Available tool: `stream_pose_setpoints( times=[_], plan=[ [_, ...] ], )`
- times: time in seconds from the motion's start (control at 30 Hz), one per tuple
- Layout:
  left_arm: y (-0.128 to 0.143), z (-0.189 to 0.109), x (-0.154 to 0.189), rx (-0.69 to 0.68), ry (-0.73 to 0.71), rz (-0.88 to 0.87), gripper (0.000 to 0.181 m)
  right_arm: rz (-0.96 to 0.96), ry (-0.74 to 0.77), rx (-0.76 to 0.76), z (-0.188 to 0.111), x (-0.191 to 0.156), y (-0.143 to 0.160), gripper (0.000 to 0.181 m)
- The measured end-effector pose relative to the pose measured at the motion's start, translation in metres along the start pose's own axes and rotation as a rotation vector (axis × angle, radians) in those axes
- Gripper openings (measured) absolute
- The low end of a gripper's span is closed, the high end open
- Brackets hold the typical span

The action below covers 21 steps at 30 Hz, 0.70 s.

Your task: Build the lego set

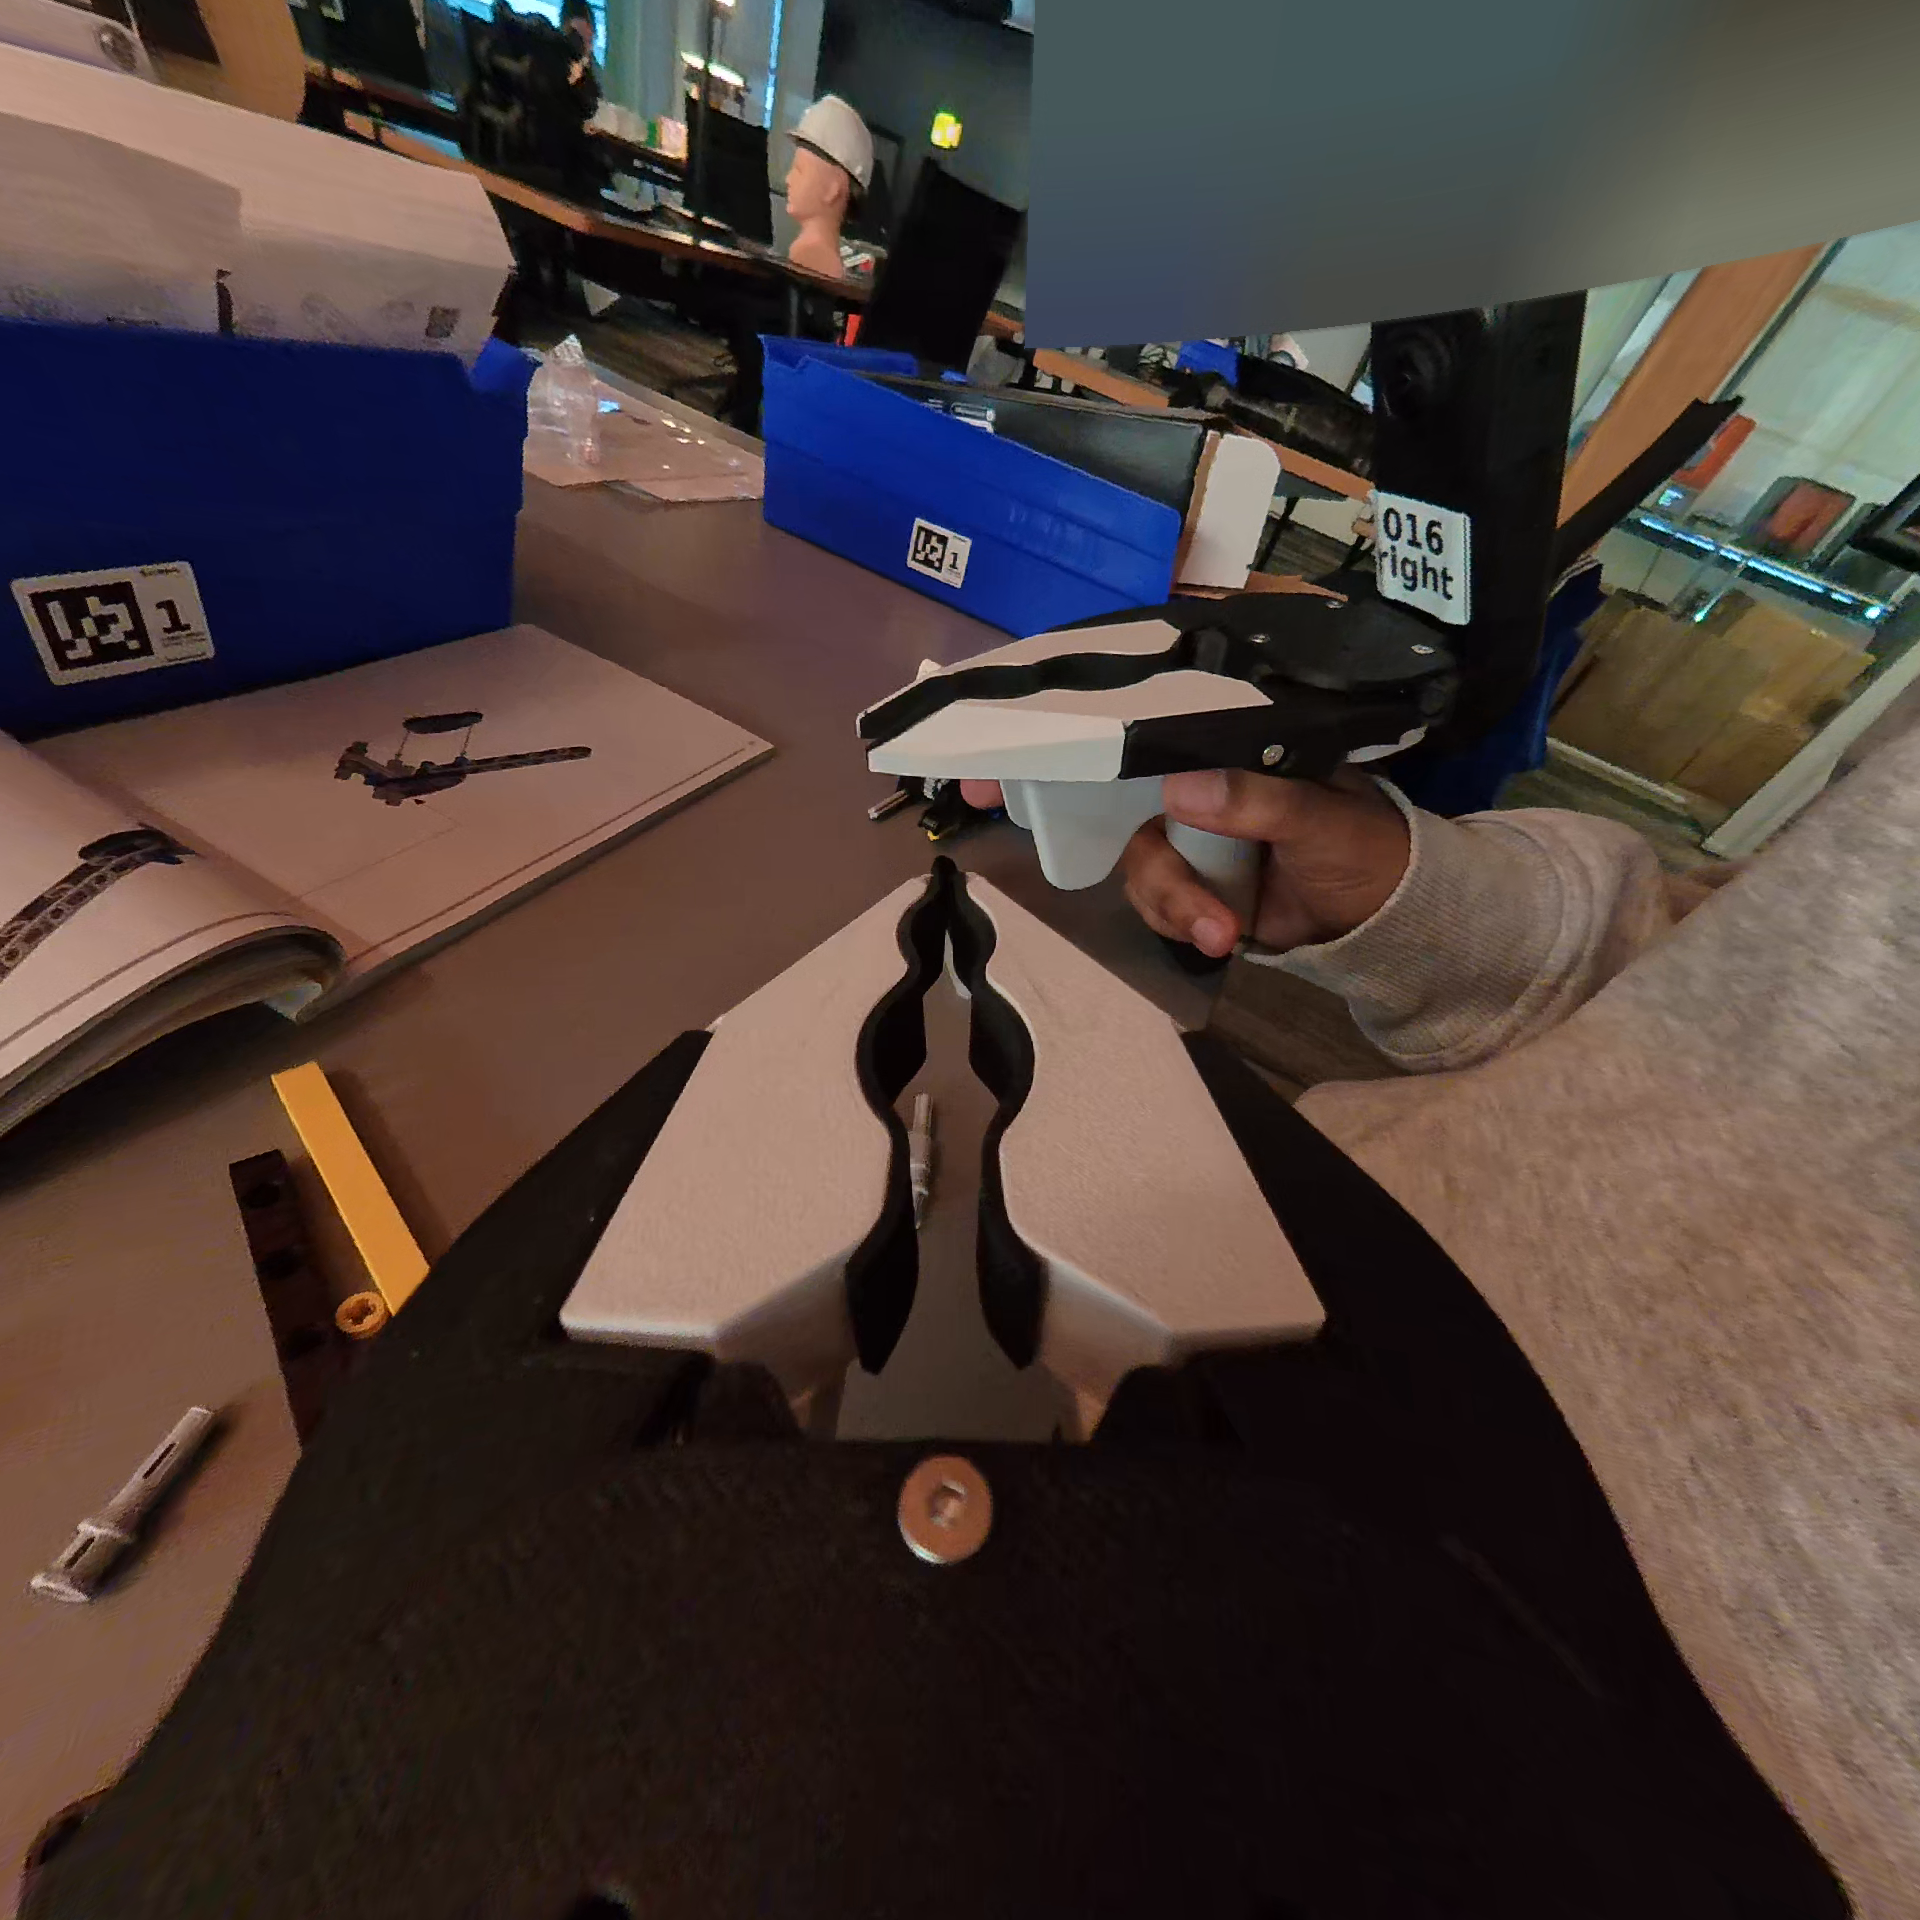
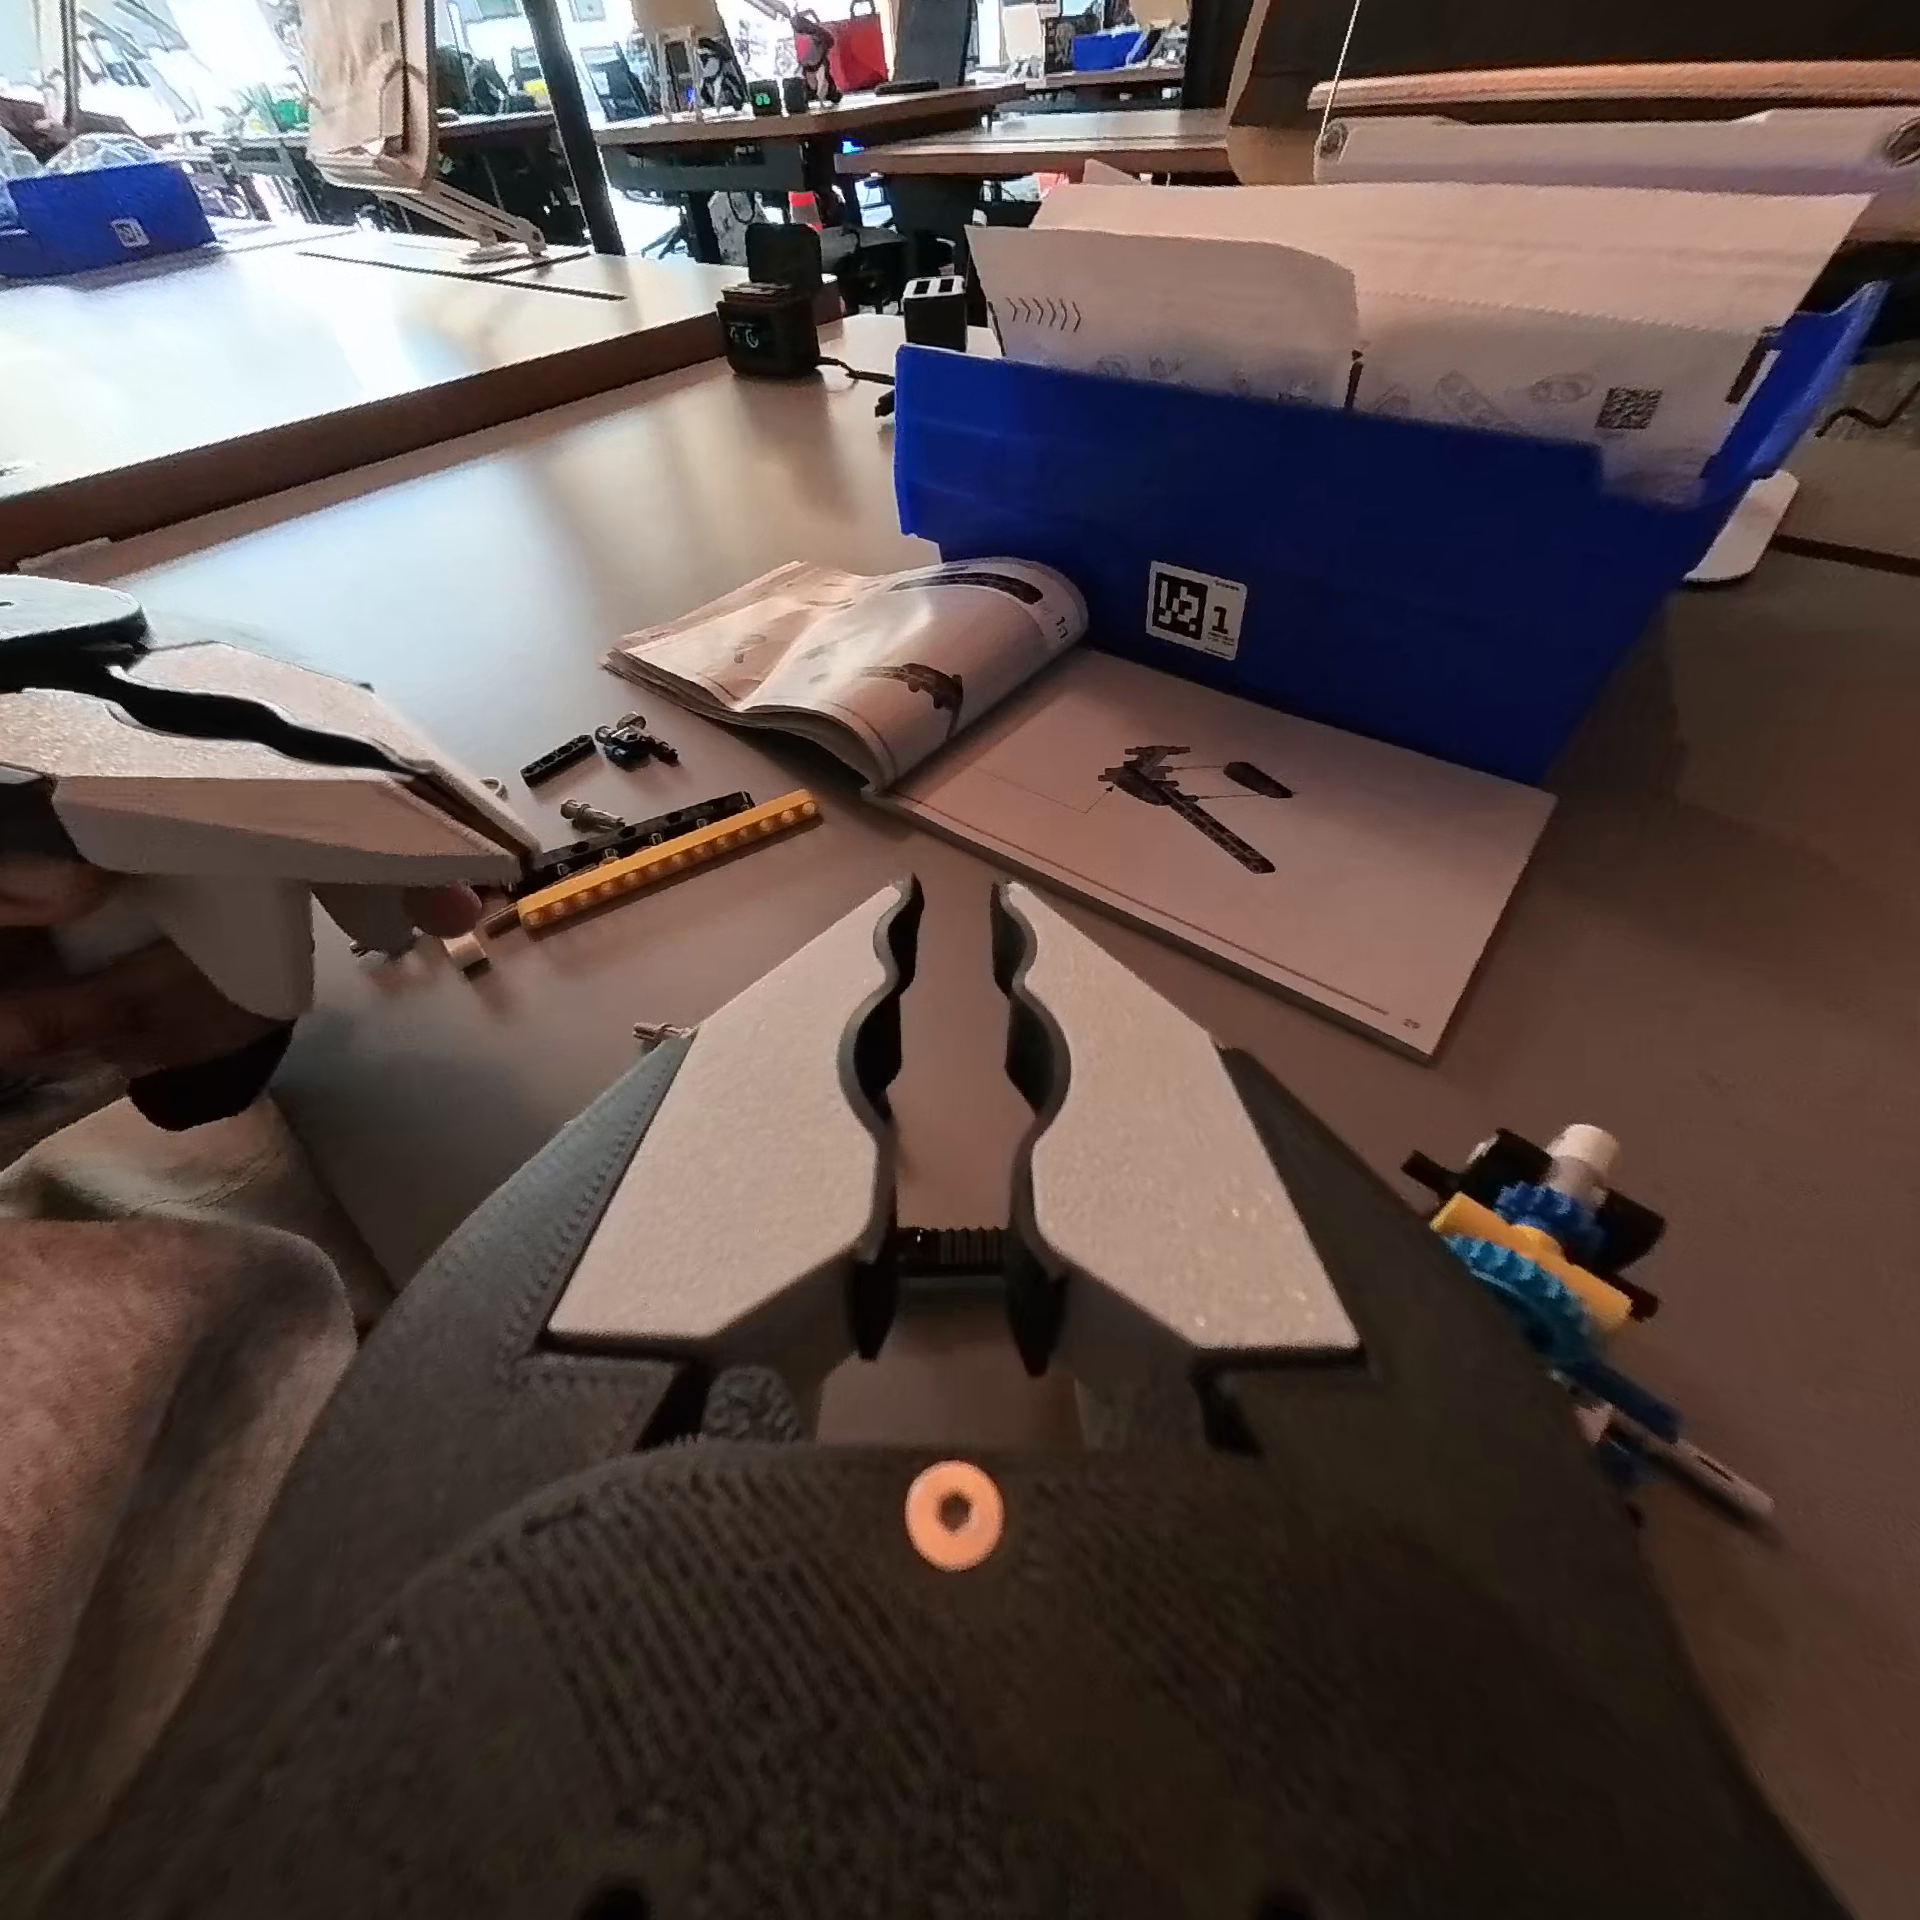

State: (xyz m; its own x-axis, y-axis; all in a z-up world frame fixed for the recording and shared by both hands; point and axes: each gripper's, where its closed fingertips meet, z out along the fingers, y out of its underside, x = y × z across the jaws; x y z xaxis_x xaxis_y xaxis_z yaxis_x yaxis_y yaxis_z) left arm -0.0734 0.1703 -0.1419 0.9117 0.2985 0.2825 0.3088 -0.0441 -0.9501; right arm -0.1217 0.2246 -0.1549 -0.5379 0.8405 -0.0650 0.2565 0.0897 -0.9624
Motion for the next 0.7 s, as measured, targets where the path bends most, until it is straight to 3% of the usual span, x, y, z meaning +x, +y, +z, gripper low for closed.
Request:
stream_pose_setpoints(
  times=[0.7],
  plan=[
    [0.005, 0.0043, 0.0066, -0.02, 0.04, -0.02, 0.0, 0.008, -0.015, -0.004, 0.0, -0.0033, 0.0007, 0.013]
  ],
)
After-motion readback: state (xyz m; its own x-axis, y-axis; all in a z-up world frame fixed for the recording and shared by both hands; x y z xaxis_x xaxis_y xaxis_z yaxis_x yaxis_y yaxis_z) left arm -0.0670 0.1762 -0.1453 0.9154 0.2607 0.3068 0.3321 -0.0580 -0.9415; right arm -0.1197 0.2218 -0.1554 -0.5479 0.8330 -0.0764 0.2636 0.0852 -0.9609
